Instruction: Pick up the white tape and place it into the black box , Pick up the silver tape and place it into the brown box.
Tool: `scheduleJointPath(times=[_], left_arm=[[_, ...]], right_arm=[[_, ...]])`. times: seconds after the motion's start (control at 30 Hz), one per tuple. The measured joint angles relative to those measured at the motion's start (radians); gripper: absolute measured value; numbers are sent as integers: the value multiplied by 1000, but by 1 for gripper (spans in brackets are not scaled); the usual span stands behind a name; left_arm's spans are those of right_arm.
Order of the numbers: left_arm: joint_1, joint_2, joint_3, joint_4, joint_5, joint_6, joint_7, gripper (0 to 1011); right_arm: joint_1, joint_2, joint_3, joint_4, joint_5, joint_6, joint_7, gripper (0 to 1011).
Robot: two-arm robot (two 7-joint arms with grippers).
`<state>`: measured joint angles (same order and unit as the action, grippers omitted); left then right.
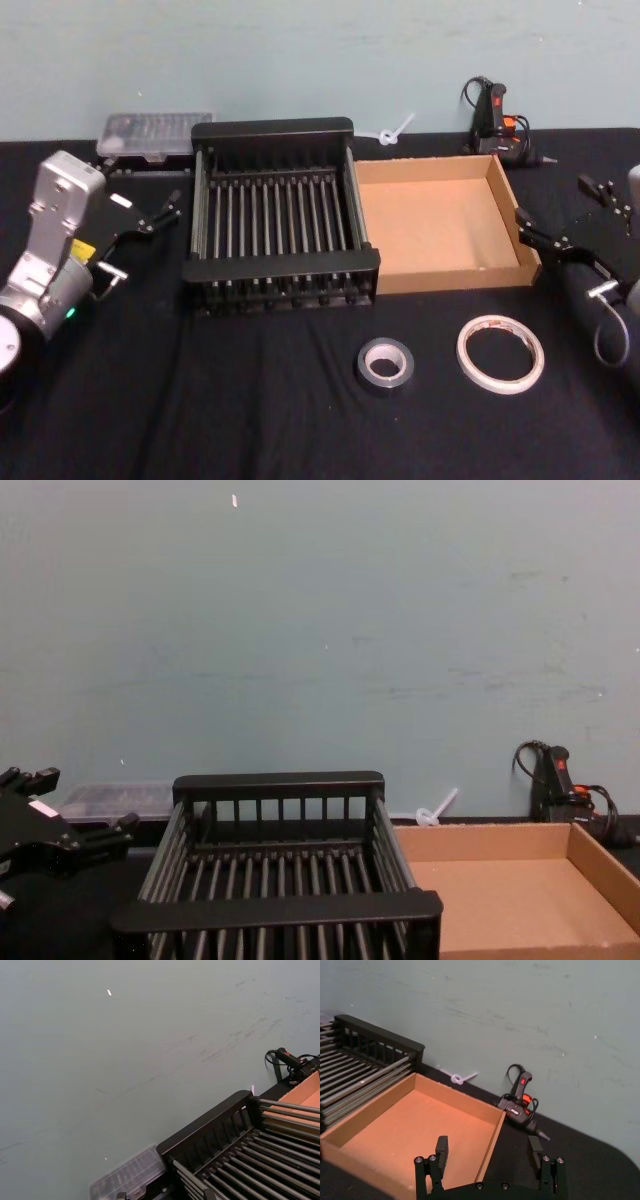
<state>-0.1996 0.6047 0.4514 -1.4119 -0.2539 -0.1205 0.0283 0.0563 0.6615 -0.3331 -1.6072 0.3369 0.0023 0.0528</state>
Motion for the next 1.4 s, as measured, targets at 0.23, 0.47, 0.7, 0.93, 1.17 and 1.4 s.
scheduleJointPath(times=[0.23,0.47,0.7,0.93,1.17,1.4], left_arm=[[0,0,0,0,0,0,0,1001],[0,0,0,0,0,0,0,1001],[0,0,0,0,0,0,0,1001],[0,0,0,0,0,0,0,1001],[0,0,0,0,0,0,0,1001],[0,0,0,0,0,0,0,1001]], right_arm=[[-105,48,60,-124,55,98,20,1000],[-179,82,83,-197,70,172,45,1000],[-215,90,91,-217,84,239,75,1000],[-223,78,85,-203,81,280,99,1000],[-219,55,76,-174,57,289,110,1000],[-207,25,75,-141,40,299,121,1000]])
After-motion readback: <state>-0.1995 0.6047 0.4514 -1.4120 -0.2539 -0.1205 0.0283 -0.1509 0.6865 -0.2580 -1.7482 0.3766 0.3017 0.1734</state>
